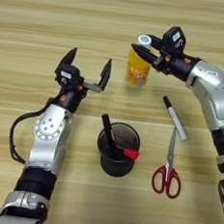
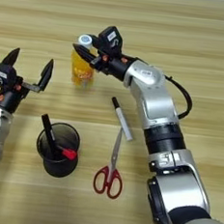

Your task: Move the objects on the table

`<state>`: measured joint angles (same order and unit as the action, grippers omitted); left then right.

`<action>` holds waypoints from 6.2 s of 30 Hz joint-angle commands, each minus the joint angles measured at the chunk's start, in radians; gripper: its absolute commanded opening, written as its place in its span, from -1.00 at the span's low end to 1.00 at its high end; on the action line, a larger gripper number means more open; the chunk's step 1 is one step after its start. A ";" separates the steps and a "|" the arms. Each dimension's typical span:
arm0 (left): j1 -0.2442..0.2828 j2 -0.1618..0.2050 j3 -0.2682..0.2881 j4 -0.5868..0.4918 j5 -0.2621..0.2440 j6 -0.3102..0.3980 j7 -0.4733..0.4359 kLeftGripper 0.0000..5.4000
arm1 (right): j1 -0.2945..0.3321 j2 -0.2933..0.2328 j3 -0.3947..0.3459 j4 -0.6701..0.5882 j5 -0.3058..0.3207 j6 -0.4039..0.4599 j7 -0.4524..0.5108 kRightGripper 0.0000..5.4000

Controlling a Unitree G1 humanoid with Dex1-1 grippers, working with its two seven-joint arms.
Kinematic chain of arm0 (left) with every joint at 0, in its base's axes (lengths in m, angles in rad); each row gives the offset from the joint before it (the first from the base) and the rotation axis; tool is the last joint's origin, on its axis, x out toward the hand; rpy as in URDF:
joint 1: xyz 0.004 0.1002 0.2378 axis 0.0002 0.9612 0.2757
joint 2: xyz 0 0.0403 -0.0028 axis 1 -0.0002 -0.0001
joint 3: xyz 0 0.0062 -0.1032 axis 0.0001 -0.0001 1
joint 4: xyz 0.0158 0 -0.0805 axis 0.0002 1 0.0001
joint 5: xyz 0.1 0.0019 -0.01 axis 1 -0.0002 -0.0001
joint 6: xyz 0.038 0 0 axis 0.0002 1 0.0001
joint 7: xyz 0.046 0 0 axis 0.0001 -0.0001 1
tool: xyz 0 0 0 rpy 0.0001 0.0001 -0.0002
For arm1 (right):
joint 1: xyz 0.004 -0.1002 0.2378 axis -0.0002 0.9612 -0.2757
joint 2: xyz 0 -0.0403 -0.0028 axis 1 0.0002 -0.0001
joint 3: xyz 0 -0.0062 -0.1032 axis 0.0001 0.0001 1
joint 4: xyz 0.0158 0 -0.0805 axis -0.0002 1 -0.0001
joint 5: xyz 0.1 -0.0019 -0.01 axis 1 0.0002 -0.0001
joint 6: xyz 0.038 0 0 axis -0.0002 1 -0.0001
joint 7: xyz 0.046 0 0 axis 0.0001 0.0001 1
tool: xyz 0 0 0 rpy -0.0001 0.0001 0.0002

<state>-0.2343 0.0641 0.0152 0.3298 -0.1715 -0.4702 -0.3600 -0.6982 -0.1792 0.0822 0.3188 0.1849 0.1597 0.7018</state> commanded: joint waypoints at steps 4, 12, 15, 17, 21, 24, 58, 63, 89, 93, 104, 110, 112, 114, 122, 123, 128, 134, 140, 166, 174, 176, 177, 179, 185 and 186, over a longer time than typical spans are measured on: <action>0.019 0.024 -0.029 -0.085 -0.029 0.075 -0.067 1.00 | -0.079 -0.007 -0.022 0.005 0.010 -0.033 0.000 -0.34; -0.019 0.106 -0.036 -0.204 -0.102 0.233 -0.184 1.00 | -0.127 -0.030 -0.027 0.010 0.018 -0.012 0.025 -0.34; -0.045 0.134 -0.027 -0.231 -0.131 0.304 -0.212 1.00 | -0.132 -0.033 -0.027 -0.003 0.021 -0.004 0.030 -0.34; -0.063 0.151 -0.020 -0.242 -0.148 0.344 -0.230 1.00 | -0.132 -0.033 -0.026 -0.015 0.023 0.004 0.033 -0.34; -0.108 0.171 -0.009 -0.237 -0.164 0.397 -0.250 1.00 | -0.123 -0.036 -0.017 -0.069 0.031 0.035 0.046 -0.34; -0.130 0.168 -0.019 -0.223 -0.166 0.426 -0.271 1.00 | -0.112 -0.033 -0.009 -0.115 0.036 0.060 0.051 -0.34; -0.215 0.110 -0.100 -0.121 -0.097 0.442 -0.335 1.00 | -0.029 -0.009 0.044 -0.280 0.066 0.157 0.051 -0.34; -0.230 0.107 -0.099 -0.083 -0.066 0.431 -0.304 0.78 | -0.025 -0.010 0.045 -0.302 0.074 0.167 0.051 -0.34; -0.240 0.105 -0.099 -0.032 -0.054 0.409 -0.300 0.26 | -0.020 -0.011 0.052 -0.318 0.078 0.166 0.053 -0.34; -0.242 0.105 -0.099 -0.027 -0.053 0.406 -0.300 0.26 | -0.019 -0.011 0.054 -0.314 0.078 0.163 0.054 -0.28; -0.241 0.105 -0.096 -0.022 -0.055 0.401 -0.302 0.26 | -0.006 -0.008 0.051 -0.326 0.097 0.149 0.061 0.18; -0.237 0.109 -0.095 -0.024 -0.055 0.401 -0.304 0.26 | 0.018 0.004 0.005 -0.388 0.183 0.093 0.103 0.40; -0.235 0.110 -0.093 -0.023 -0.055 0.401 -0.304 0.26 | 0.030 0.006 -0.016 -0.419 0.223 0.076 0.112 0.46; -0.236 0.112 -0.092 -0.020 -0.055 0.400 -0.304 0.26 | 0.034 0.002 -0.032 -0.429 0.237 0.060 0.102 0.55; -0.231 0.127 -0.082 -0.005 -0.052 0.395 -0.304 0.26 | 0.146 0.007 -0.145 -0.495 0.264 -0.073 0.019 0.88; -0.231 0.130 -0.080 -0.004 -0.053 0.395 -0.304 0.26 | 0.168 0.005 -0.149 -0.491 0.244 -0.107 0.009 0.93; -0.235 0.143 -0.064 0.017 -0.056 0.388 -0.300 0.26 | 0.271 0.006 -0.200 -0.397 0.120 -0.282 -0.112 1.00; -0.231 0.152 -0.050 0.036 -0.049 0.379 -0.290 0.26 | 0.358 0.035 -0.263 -0.277 0.022 -0.473 -0.278 1.00; -0.223 0.152 -0.041 0.055 -0.043 0.367 -0.274 0.26 | 0.425 0.052 -0.265 -0.182 -0.078 -0.613 -0.402 1.00; -0.305 0.081 -0.042 0.261 0.064 0.355 -0.057 0.26 | 0.507 0.051 -0.241 0.022 -0.135 -0.531 -0.590 1.00; -0.387 0.043 -0.030 0.420 0.086 0.317 0.000 0.26 | 0.505 0.050 -0.239 0.023 -0.131 -0.523 -0.593 1.00; -0.413 0.034 -0.027 0.467 0.091 0.303 0.008 0.26 | 0.503 0.052 -0.237 0.021 -0.129 -0.522 -0.593 1.00; -0.423 0.030 -0.025 0.487 0.093 0.296 0.011 0.26 | 0.503 0.053 -0.237 0.019 -0.129 -0.522 -0.593 1.00; -0.442 0.024 -0.019 0.526 0.093 0.280 0.011 0.26 | 0.503 0.053 -0.236 0.018 -0.128 -0.522 -0.592 1.00; -0.488 0.009 0.001 0.635 0.093 0.233 0.025 0.26 | 0.502 0.056 -0.235 0.014 -0.117 -0.530 -0.586 1.00; -0.492 0.007 0.005 0.647 0.091 0.228 0.028 0.26 | 0.502 0.056 -0.234 0.014 -0.116 -0.531 -0.586 1.00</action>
<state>-0.6756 0.0813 0.0056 0.9496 -0.0831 -0.2074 -0.3448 -0.1888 -0.1271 -0.1538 0.3331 0.0584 -0.3778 0.1157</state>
